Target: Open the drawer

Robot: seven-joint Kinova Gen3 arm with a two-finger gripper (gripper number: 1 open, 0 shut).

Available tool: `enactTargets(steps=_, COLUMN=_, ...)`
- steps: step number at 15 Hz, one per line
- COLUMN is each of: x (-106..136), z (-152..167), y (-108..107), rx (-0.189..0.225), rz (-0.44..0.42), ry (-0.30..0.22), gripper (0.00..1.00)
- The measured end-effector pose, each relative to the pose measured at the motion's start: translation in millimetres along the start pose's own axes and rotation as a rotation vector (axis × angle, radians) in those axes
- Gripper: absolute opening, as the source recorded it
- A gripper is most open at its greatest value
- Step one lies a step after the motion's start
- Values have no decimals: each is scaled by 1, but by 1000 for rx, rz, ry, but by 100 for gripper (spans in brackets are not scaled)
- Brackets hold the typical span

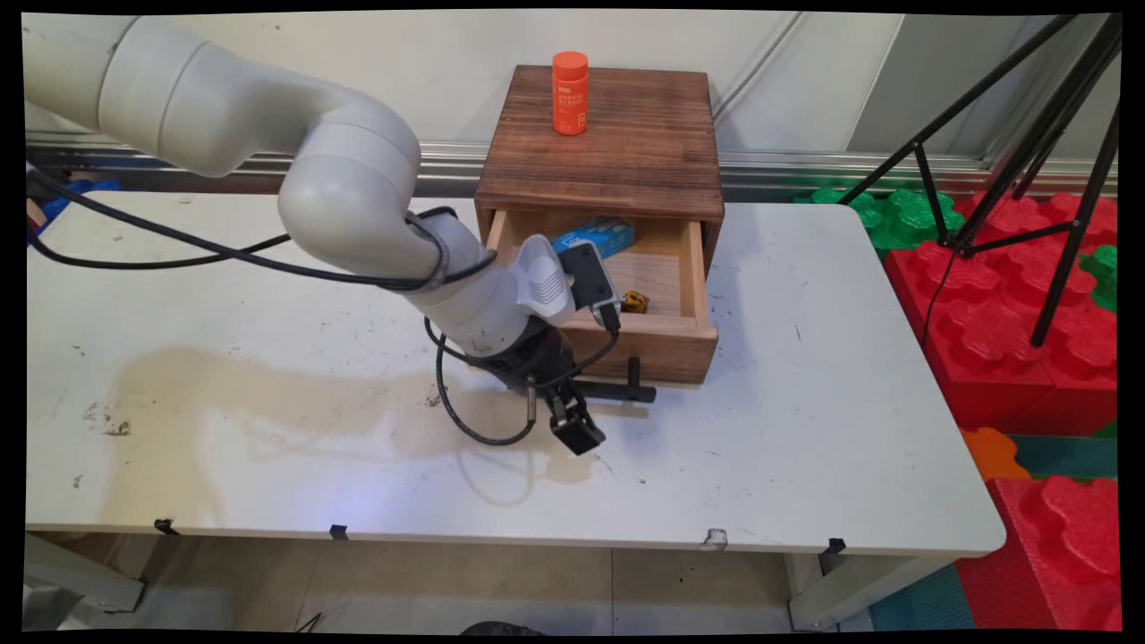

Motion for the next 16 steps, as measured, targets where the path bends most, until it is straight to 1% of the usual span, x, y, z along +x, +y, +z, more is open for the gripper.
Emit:
enactTargets(steps=10, x=-7, z=-4, y=29, rx=-34, rz=-6, ry=-23, gripper=100)
enactTargets(steps=16, x=-11, z=-7, y=43, rx=-49, rz=-7, ry=-27, gripper=100)
